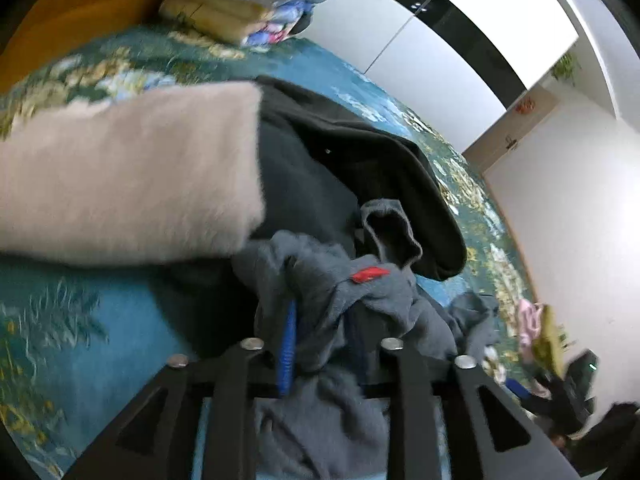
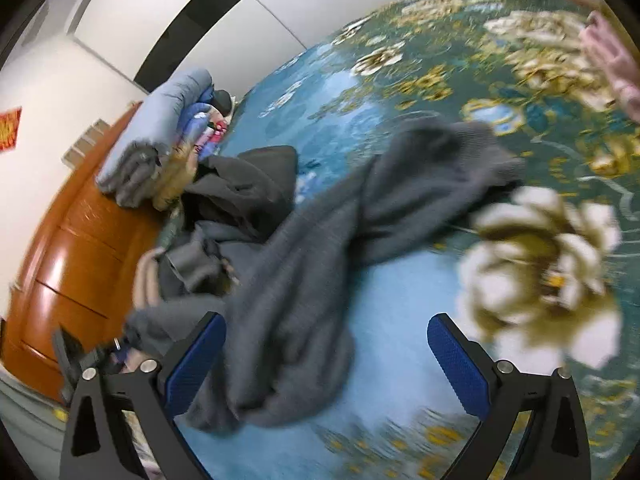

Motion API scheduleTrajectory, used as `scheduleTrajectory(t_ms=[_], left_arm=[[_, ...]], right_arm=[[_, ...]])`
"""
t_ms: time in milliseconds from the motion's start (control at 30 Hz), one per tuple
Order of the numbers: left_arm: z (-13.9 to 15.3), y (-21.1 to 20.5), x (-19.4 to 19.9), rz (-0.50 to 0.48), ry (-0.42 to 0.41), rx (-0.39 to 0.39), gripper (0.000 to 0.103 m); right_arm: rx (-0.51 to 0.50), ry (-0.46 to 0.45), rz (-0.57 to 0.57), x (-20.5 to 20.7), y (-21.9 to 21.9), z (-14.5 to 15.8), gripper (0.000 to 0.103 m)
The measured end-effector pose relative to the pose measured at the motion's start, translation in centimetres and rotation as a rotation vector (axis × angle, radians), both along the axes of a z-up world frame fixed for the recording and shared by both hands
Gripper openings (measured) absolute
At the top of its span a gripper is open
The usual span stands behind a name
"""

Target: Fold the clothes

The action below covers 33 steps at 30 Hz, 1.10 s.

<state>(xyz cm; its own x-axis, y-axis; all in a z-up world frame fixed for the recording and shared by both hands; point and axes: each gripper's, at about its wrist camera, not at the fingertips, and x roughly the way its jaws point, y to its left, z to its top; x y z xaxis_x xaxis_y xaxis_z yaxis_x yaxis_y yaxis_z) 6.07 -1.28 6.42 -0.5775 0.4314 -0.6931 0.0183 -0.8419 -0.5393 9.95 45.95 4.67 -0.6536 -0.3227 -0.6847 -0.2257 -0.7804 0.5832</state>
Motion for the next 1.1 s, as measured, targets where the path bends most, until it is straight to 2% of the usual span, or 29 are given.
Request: scheduleTrajectory(t_ms=[67, 167, 233, 333, 433, 533, 600, 633, 700, 767, 867, 1000, 1100], left_arm=[[-0.1, -1.8, 1.3, 0.047, -0.028, 0.002, 0.049], [-0.8, -3.8, 2.9, 0.104, -0.064, 0.023, 0.055], [-2.2, -5.1, 3.8, 0.133, -0.120, 0.089, 0.060], [-5.4, -5.3, 4.5, 0.120, -0.250, 0.189, 0.060], [-8.0, -4.5, 4.9, 0.118, -0.336, 0.268, 0.060], [-9.8, -3.3, 4.7, 0.098, -0.392, 0.359, 0.060], [-11.0, -2.5, 4.5, 0.089, -0.431, 0.417, 0.058], [-11.5, -2.1, 4.5, 0.086, -0.447, 0.444, 0.058], [-11.8, -1.5, 4.6, 0.082, -0.453, 0.475, 0.050], [-12.1, -0.9, 4.8, 0.078, -0.455, 0.504, 0.032], [-11.9, -0.4, 5.1, 0.095, -0.442, 0.523, 0.016], [-10.2, -0.4, 5.4, 0.128, -0.388, 0.514, 0.011], [-7.2, -0.6, 5.6, 0.125, -0.301, 0.520, 0.010]], right_arm=[[-0.030, 0.004, 0.003, -1.9, -0.4, 0.0, 0.102], [-0.013, -0.009, 0.002, -5.5, -1.1, 0.2, 0.092], [0.001, -0.032, -0.003, -8.0, -1.3, 0.1, 0.089], [0.026, -0.091, -0.051, -10.6, -0.7, -0.7, 0.081], [0.035, -0.162, -0.095, -12.1, 0.2, -1.9, 0.073], [0.045, -0.199, -0.093, -12.0, 0.6, -2.4, 0.048], [0.037, -0.203, -0.085, -11.0, 1.1, -2.6, 0.024], [0.031, -0.203, -0.081, -10.4, 1.4, -2.6, 0.018], [0.015, -0.185, -0.073, -9.1, 1.8, -2.4, 0.010], [-0.010, -0.136, -0.066, -7.1, 2.4, -1.7, 0.007], [-0.081, -0.051, -0.061, -3.8, 3.4, -0.3, 0.006], [-0.184, 0.071, -0.073, 0.5, 4.7, 1.8, 0.005], [-0.240, 0.203, -0.091, 4.2, 5.4, 5.0, 0.005]])
